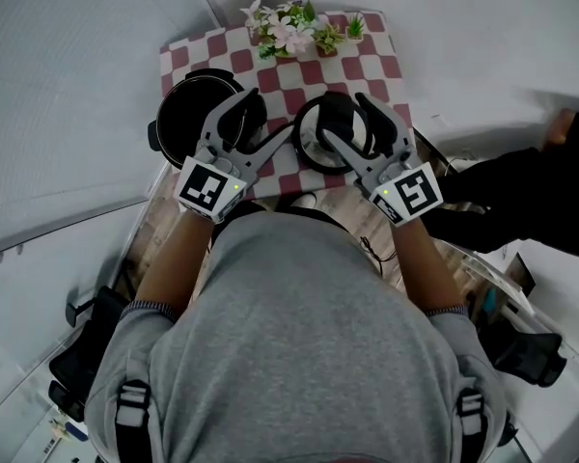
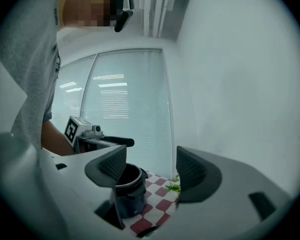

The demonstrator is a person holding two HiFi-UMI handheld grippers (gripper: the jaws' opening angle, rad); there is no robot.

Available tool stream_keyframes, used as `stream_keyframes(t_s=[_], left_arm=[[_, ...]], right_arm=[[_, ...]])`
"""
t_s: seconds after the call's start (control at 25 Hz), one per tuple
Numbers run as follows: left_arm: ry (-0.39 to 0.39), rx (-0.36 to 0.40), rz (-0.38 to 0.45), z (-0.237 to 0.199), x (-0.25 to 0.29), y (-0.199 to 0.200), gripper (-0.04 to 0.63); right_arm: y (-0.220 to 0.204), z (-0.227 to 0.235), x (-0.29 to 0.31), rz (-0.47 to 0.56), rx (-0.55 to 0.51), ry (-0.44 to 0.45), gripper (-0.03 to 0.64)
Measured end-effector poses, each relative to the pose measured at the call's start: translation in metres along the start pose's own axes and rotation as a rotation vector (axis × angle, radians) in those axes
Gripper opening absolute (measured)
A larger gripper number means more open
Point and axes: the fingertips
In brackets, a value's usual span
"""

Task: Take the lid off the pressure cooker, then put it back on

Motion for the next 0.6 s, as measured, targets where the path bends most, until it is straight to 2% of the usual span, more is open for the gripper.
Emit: stream_keyframes(t_s=[0.12,0.6], left_arm=[[0.002,0.000,0.027,0.001,0.001,0.007,0.325],[-0.041,0.000,0.044,0.015,0.010,0.008,0.325]], right_arm=[[-0.001,-0.002,-0.004,-0.007,-0.005,0.001,0.328],[0.000,0.006,-0.014,-0.034,-0.036,-0.018,0.327]])
Point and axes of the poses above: the fingertips, and each gripper's own axes: x forward along the fingers, z to its right, y out of its top, and after that the axes turned 15 degrees about z, right-handed
